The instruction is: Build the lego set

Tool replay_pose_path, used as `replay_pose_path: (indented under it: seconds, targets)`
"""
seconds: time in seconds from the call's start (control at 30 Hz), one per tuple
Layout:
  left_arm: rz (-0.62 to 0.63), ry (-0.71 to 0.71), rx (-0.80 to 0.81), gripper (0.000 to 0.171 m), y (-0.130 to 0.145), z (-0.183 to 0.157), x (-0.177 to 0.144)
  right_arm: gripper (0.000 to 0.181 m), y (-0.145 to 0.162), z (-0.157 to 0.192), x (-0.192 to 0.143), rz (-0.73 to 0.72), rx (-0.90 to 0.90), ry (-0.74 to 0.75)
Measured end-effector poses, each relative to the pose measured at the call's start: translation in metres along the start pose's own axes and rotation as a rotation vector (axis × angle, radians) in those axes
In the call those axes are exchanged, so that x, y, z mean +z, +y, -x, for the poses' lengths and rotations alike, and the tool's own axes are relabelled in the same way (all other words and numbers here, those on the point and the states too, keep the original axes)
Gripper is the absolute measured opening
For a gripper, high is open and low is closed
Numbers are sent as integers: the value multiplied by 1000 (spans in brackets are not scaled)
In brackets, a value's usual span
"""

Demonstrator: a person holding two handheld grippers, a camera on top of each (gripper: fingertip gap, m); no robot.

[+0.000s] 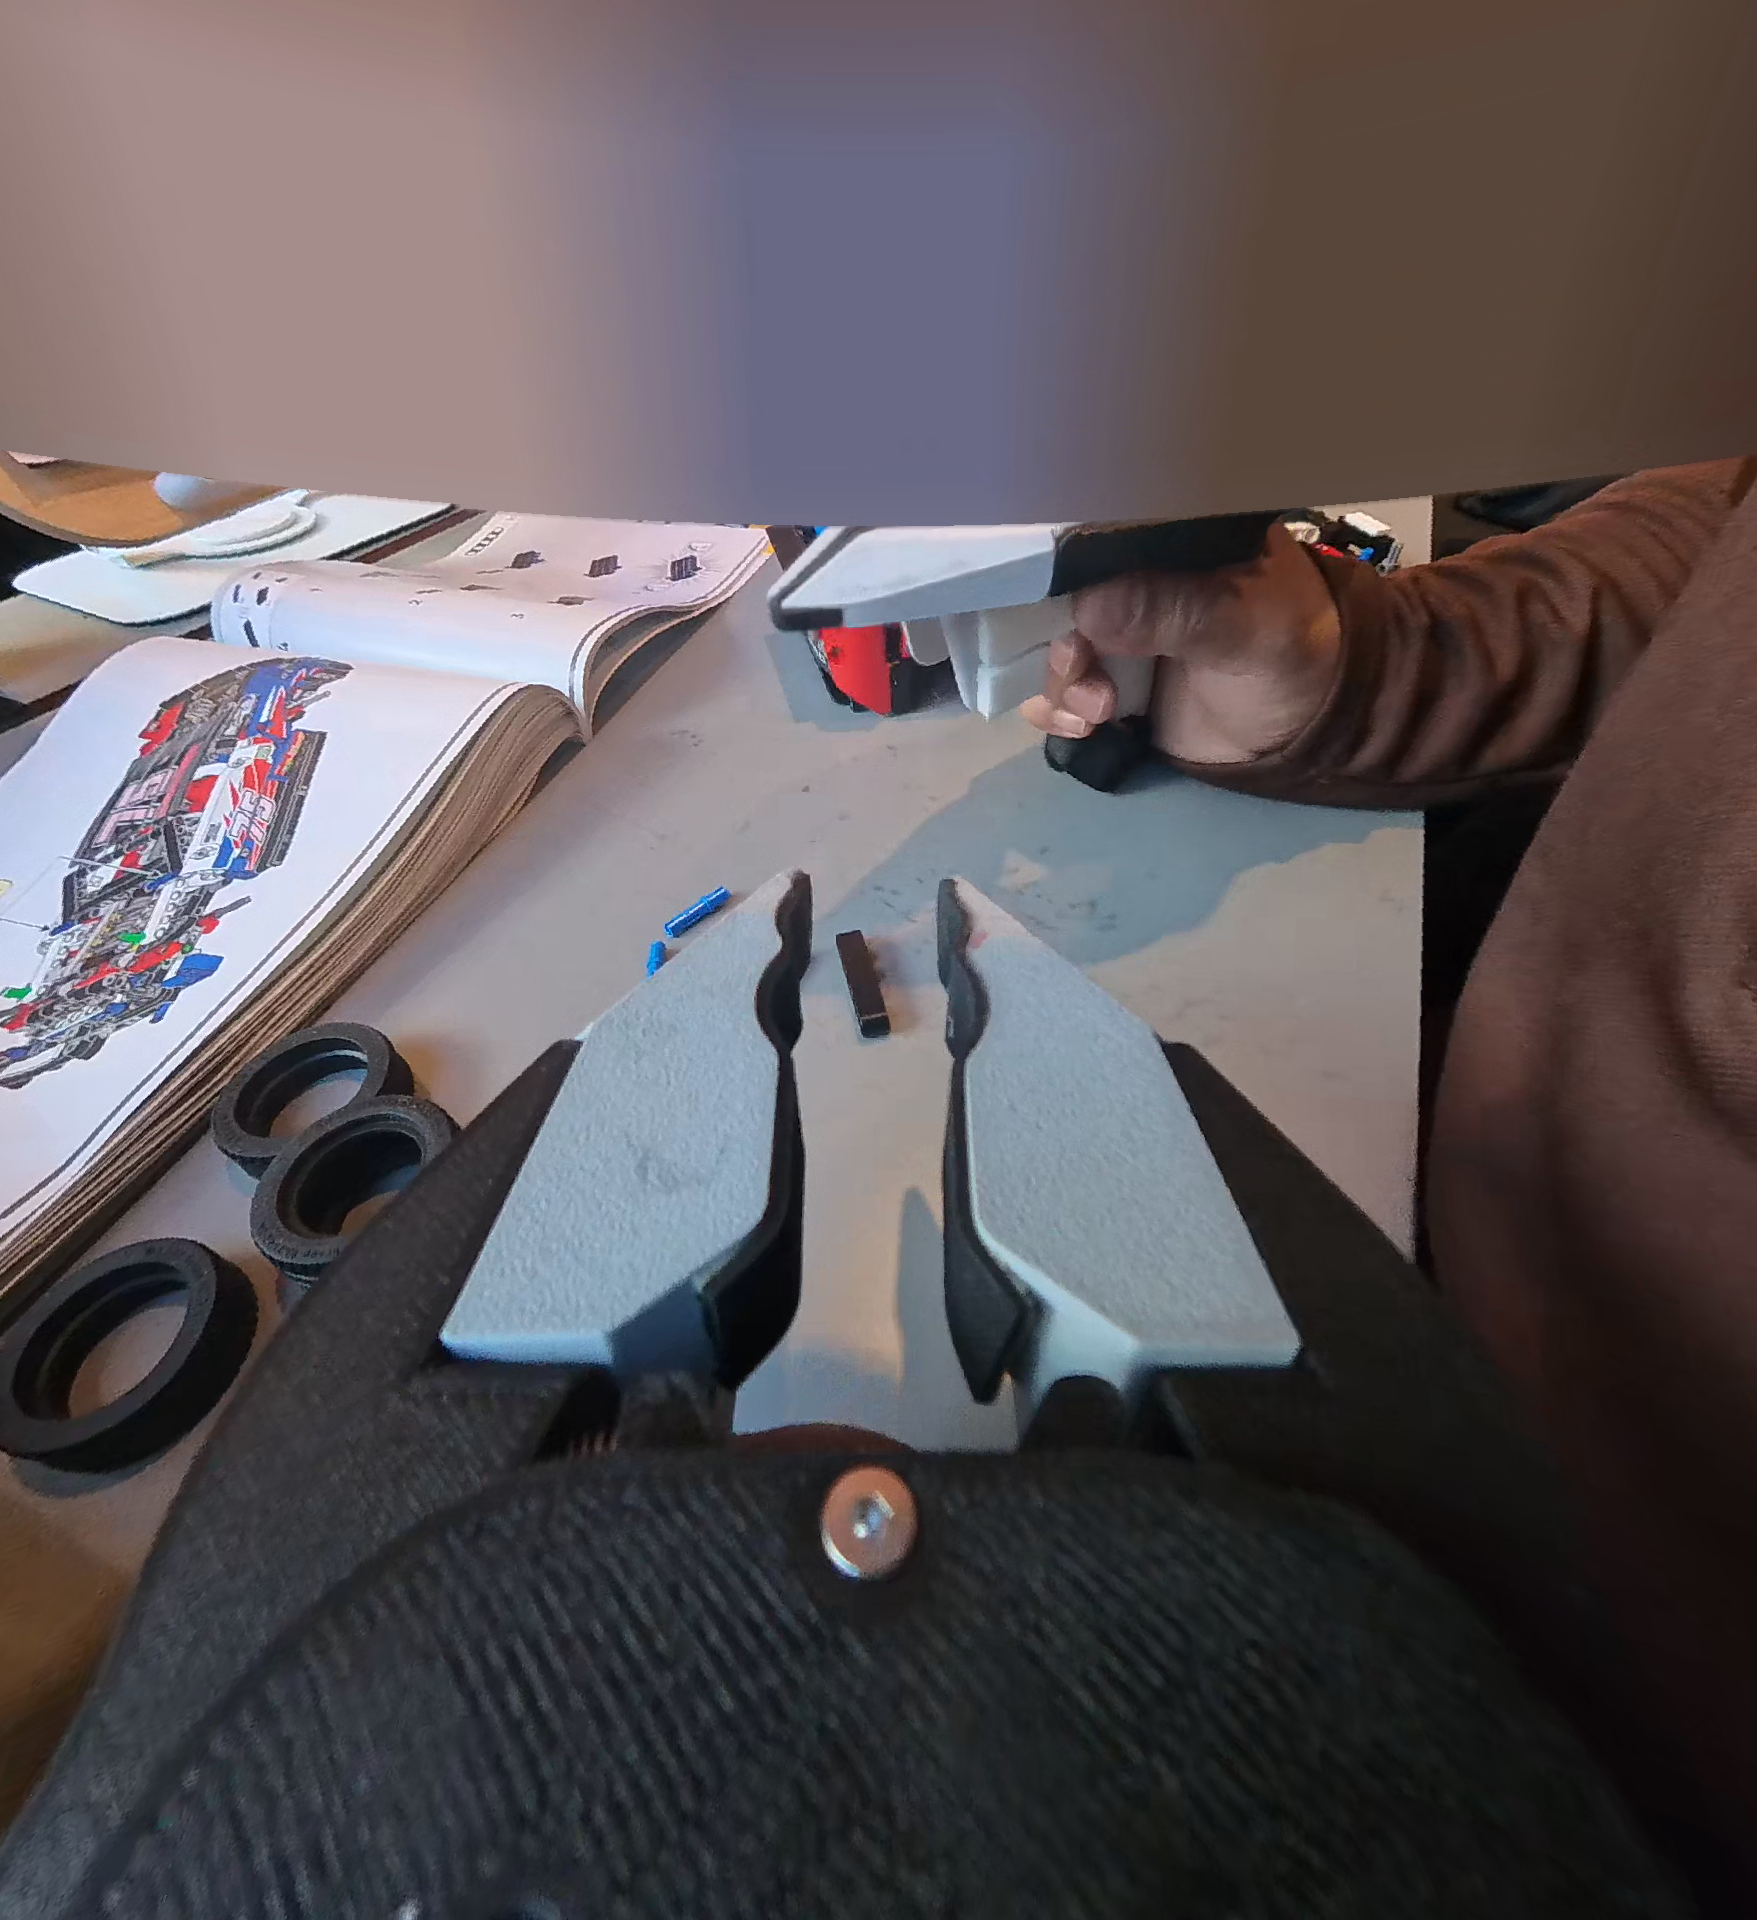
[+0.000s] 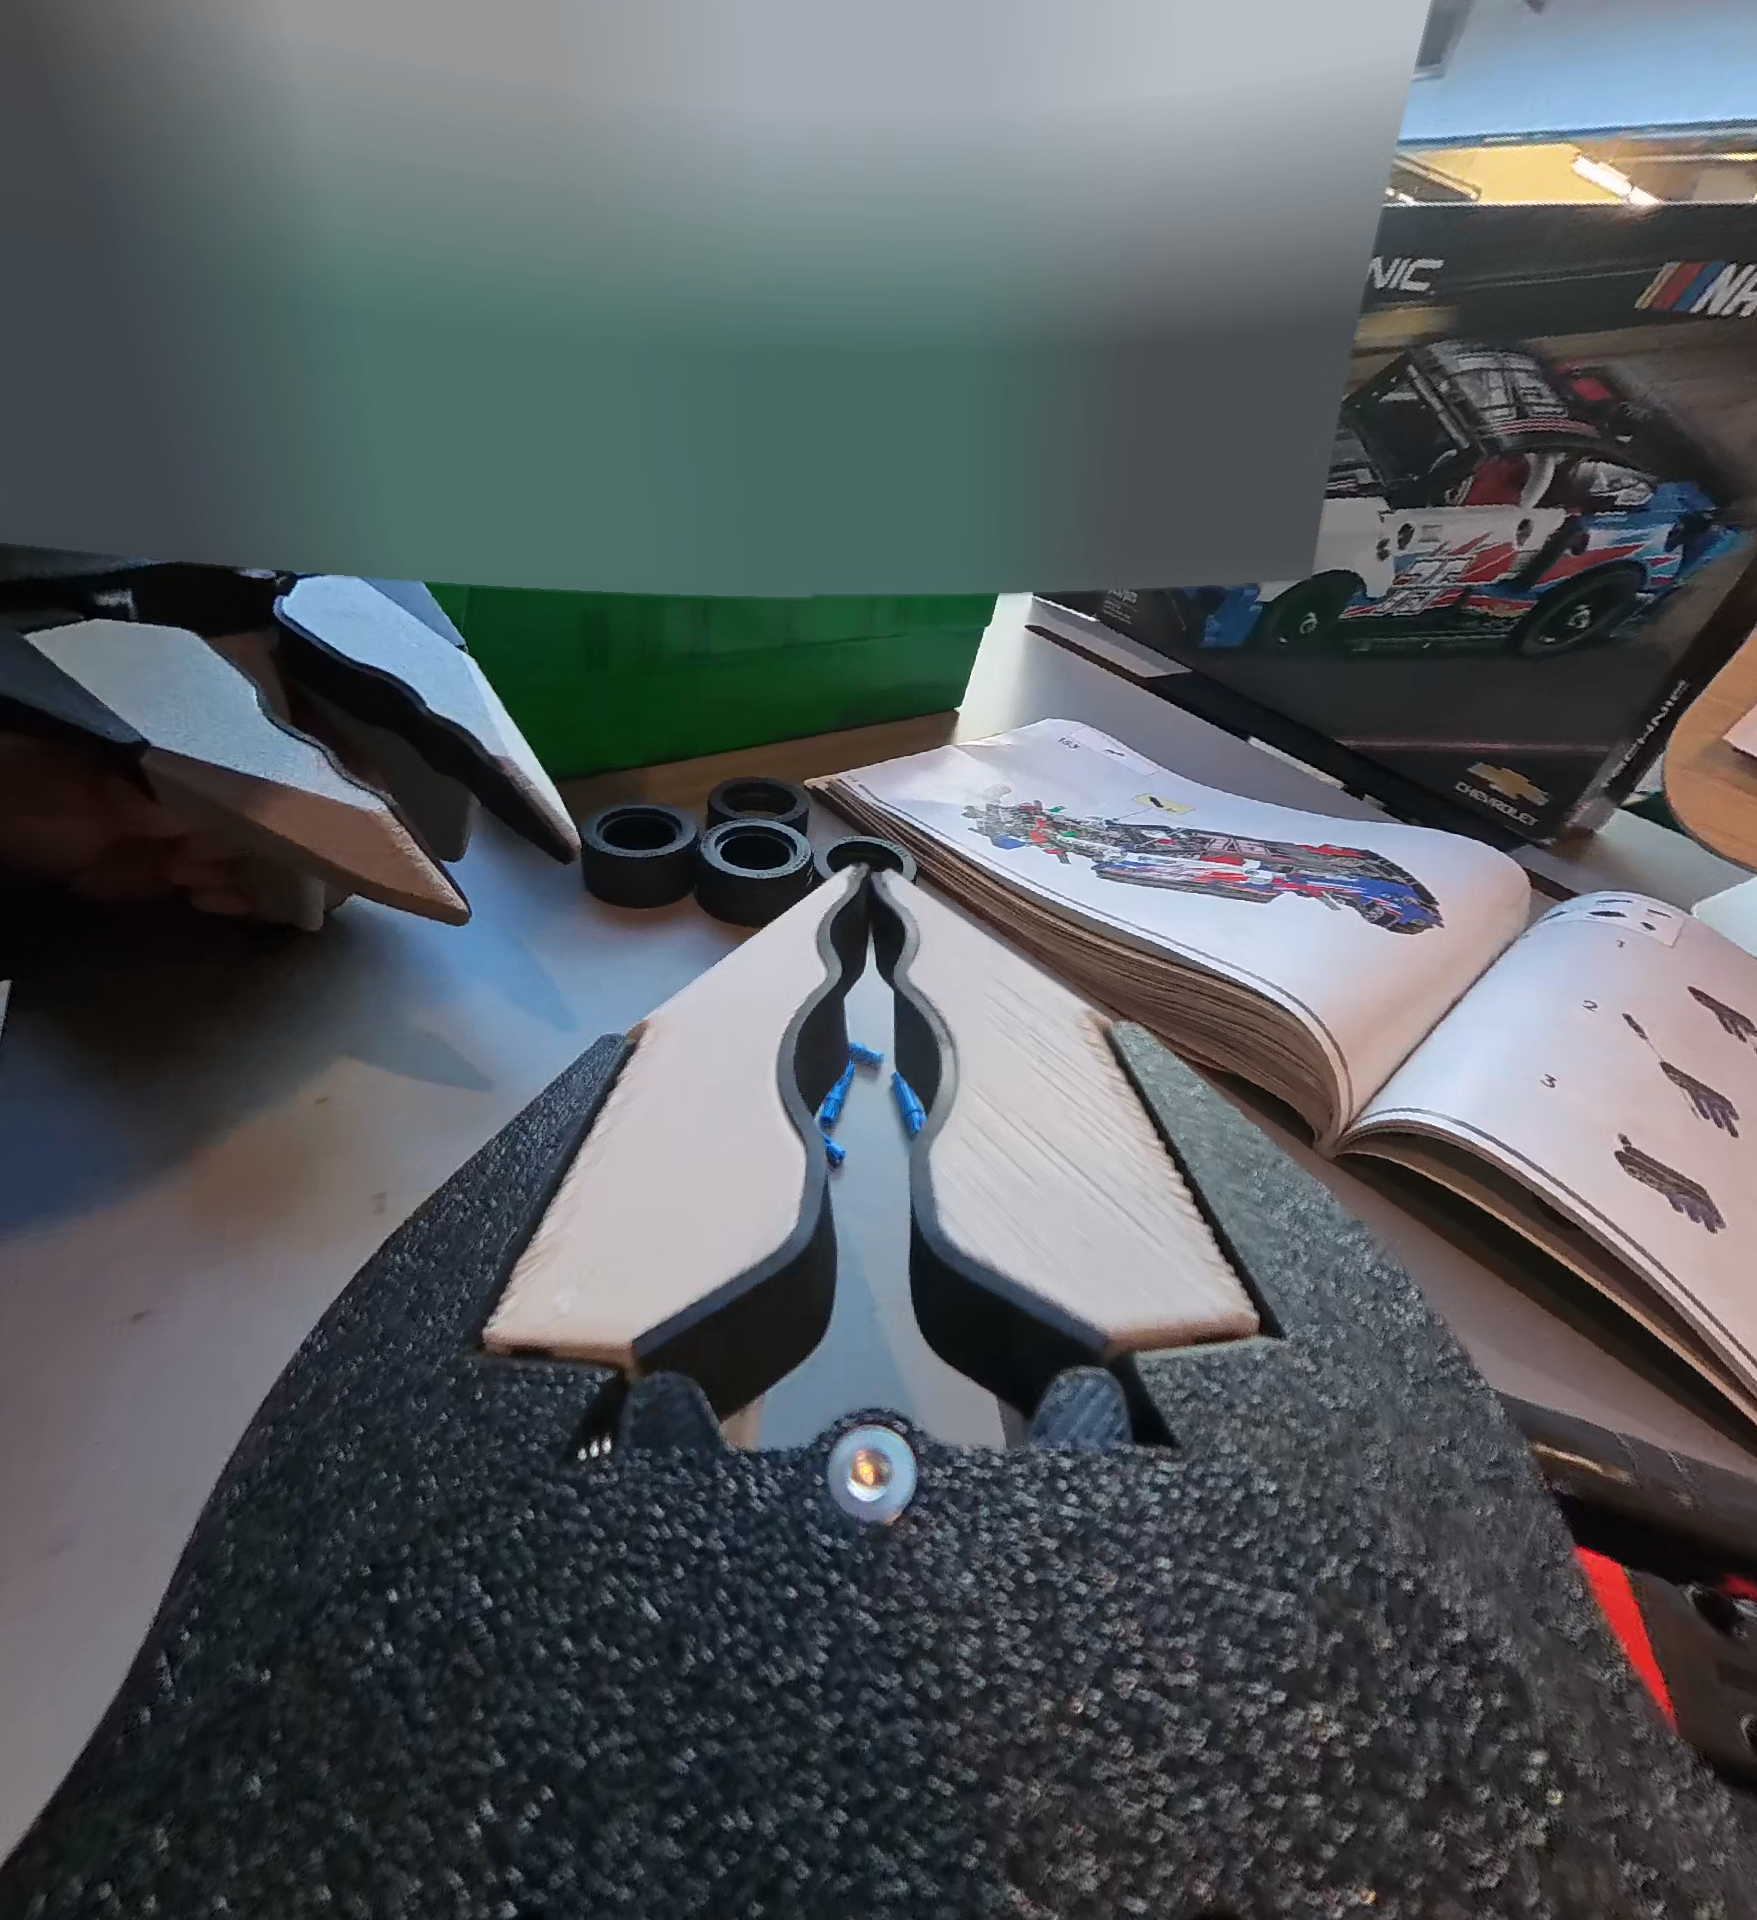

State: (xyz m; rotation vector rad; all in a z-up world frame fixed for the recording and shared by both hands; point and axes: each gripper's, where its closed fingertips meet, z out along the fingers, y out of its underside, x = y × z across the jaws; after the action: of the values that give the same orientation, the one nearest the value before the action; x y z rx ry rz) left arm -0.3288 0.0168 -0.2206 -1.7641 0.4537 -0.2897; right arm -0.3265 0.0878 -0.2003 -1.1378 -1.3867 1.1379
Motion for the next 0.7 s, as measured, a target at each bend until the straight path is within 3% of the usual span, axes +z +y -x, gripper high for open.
replay_pose_path:
  seconds: [0.4, 0.5, 0.57, 0.7]
  targets:
    - [37, -57, -63, 22, 3, 12, 5, 0, 2, 6, 2, 14, -21, -21]
    - [-58, -38, -137, 11, -32, 18, -23, 0, 3, 7, 3, 23, -37, -21]
    - [-96, -196, -90, 2, -60, 59, -65, 0, 4, 9, 3, 27, -50, -19]
    - [217, -620, -115, 0, -60, 185, -161, 0, 5, 15, 4, 38, -73, -36]
